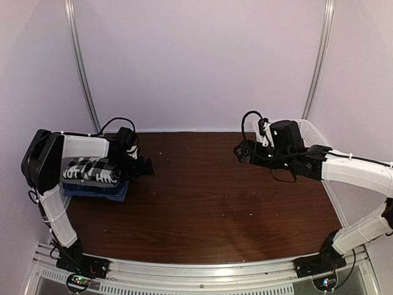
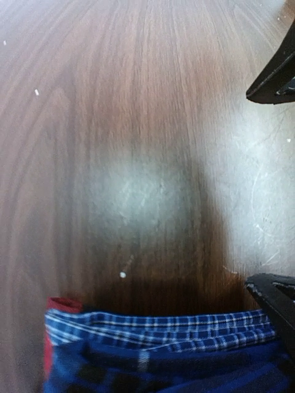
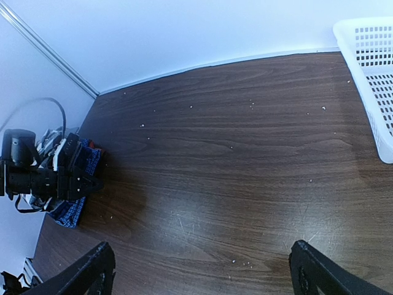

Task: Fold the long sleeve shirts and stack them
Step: Move the square-folded shirt to the center of the board, then reset both arms

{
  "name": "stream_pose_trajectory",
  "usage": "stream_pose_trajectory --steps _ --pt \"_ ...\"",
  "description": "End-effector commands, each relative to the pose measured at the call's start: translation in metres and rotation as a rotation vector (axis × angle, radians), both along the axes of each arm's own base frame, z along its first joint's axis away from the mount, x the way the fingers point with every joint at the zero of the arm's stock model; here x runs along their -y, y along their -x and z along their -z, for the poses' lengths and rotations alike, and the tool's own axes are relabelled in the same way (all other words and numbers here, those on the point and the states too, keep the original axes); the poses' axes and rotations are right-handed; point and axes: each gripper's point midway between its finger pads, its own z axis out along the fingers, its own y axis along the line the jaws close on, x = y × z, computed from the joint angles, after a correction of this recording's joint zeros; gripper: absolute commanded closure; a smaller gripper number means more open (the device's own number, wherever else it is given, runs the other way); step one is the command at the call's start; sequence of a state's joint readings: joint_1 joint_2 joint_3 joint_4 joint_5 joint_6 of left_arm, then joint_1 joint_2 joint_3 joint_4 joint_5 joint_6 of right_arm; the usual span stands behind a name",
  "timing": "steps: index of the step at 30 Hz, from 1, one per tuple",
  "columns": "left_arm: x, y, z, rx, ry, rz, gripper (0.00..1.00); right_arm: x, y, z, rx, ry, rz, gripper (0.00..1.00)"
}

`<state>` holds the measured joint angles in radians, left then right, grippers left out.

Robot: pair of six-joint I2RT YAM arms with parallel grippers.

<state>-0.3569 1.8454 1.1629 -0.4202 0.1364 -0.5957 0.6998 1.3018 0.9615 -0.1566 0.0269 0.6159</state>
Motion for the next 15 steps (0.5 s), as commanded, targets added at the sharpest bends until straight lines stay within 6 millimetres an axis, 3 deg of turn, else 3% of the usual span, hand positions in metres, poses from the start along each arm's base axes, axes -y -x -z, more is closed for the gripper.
stream_pose_trajectory --steps 1,7,15 --pt "0.033 -0.017 -0.069 0.168 0.068 0.089 0.02 0.008 0.002 -0.001 0.004 -0.003 0.02 0.0" --pt "0.07 -0.01 -0.13 0.304 0.119 0.169 0.02 0.015 0.008 -0.007 0.013 -0.006 0.029 0.0" --pt "0.117 0.028 -0.21 0.499 0.174 0.281 0.02 0.04 0.029 -0.029 0.071 -0.038 0.063 0.0"
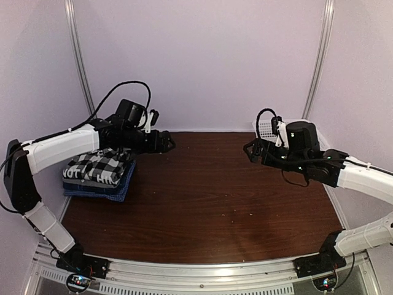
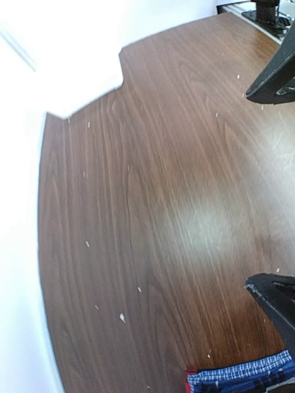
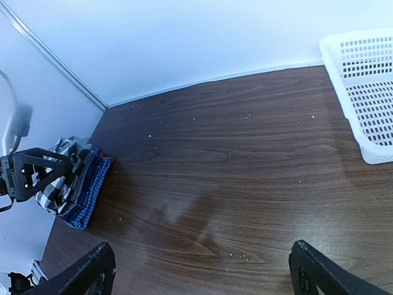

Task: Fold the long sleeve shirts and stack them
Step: Reset both arms

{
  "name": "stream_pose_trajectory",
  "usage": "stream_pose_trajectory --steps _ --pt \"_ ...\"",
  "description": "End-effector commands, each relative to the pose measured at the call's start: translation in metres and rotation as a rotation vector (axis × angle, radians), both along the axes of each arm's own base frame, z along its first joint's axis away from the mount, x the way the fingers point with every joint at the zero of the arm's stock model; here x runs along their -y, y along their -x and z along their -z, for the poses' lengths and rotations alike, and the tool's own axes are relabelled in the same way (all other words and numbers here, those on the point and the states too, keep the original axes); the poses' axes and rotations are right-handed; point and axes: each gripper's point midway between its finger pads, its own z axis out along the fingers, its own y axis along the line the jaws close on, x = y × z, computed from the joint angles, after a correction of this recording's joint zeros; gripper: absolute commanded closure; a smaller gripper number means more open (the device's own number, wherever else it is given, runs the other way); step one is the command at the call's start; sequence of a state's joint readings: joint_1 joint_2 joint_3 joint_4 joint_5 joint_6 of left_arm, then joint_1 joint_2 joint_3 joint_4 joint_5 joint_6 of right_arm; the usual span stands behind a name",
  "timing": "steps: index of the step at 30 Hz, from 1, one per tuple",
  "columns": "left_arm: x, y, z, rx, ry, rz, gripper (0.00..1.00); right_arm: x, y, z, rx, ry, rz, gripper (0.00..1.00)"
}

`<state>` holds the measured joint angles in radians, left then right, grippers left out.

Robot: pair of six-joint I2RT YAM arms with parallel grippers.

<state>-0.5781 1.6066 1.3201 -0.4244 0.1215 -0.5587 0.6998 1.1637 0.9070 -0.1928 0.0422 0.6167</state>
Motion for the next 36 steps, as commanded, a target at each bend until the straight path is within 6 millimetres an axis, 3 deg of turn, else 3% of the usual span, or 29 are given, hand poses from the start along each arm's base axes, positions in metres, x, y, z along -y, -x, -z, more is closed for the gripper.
stream_pose_trajectory --steps 1,10,16,24,36 --pt "0.021 0.019 -0.052 0.147 0.041 0.052 0.02 0.024 0.013 -0.013 0.042 -0.022 0.053 0.0" --pt "0.041 0.075 -0.093 0.295 0.141 0.135 0.02 0.051 0.041 -0.033 0.127 -0.08 0.069 0.0" --pt "0.028 0.092 -0.1 0.368 0.19 0.09 0.02 0.064 0.056 -0.037 0.151 -0.066 0.062 0.0" --pt "0.017 0.1 -0.098 0.401 0.209 0.065 0.02 0.076 0.06 -0.052 0.204 -0.061 0.087 0.0" --pt "0.005 0.098 -0.09 0.404 0.17 0.025 0.02 0.075 0.056 -0.061 0.234 -0.04 0.09 0.0"
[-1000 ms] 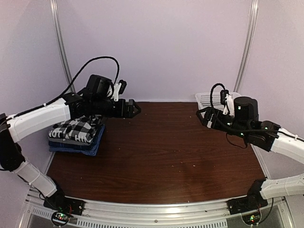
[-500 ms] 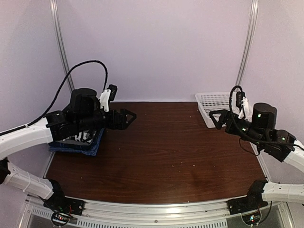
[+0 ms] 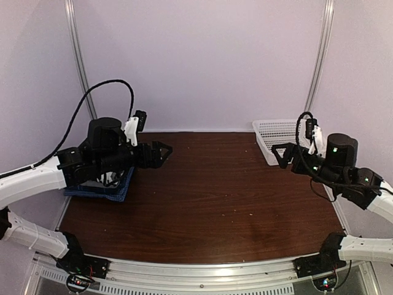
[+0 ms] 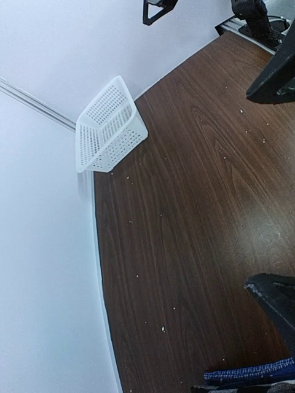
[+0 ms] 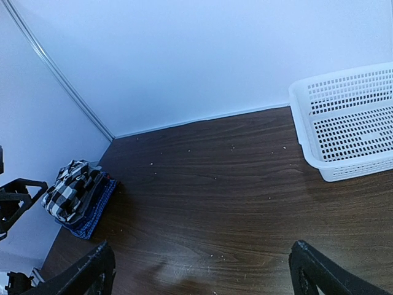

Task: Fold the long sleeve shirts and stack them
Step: Reset both arms

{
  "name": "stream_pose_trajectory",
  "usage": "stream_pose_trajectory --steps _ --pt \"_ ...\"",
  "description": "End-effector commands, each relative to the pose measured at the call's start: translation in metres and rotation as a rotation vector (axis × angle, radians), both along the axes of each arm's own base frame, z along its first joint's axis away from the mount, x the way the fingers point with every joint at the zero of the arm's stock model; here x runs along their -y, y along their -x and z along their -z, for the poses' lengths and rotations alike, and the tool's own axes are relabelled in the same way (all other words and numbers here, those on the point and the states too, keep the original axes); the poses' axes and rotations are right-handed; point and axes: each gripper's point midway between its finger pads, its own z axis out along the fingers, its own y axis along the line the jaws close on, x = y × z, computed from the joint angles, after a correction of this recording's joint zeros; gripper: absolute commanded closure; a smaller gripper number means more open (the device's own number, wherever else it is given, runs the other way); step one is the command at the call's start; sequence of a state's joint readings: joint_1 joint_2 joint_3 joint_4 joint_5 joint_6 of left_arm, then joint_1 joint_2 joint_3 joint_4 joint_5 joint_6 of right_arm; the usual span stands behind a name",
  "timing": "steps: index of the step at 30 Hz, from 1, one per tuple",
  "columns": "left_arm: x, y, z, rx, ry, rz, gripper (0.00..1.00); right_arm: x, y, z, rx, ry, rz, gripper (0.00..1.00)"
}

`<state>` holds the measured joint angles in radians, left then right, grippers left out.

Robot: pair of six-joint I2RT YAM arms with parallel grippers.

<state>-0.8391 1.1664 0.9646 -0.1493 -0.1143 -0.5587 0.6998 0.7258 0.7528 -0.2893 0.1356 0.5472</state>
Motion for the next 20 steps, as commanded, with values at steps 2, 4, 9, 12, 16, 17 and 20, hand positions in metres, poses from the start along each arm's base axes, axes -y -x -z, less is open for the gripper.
stream_pose_trajectory --steps 2,4,9,12,16,17,20 --pt "-0.007 -0.001 -0.0119 0.046 0.025 -0.033 0.02 0.0055 -0.0029 -0.0136 0.041 -0.004 0.028 0.0" --pt "-0.0076 -0.0007 -0.0117 0.047 0.025 -0.035 0.02 0.0045 -0.0036 -0.012 0.037 0.0 0.026 0.0" --pt "-0.0087 -0.0013 -0.0131 0.05 0.027 -0.042 0.02 0.0048 -0.0036 -0.0133 0.039 -0.002 0.028 0.0" --pt "-0.0084 -0.0018 -0.0121 0.049 0.024 -0.043 0.02 0.0057 -0.0029 -0.0144 0.045 -0.002 0.029 0.0" --pt "-0.0089 -0.0014 -0.0115 0.048 0.023 -0.043 0.02 0.0056 -0.0032 -0.0144 0.044 0.001 0.028 0.0" --pt "-0.0094 -0.0016 -0.0118 0.049 0.022 -0.045 0.02 0.0053 -0.0035 -0.0137 0.042 0.003 0.028 0.0" --pt "-0.0099 -0.0015 -0.0105 0.046 0.018 -0.047 0.02 0.0048 -0.0038 -0.0141 0.042 0.001 0.028 0.0"
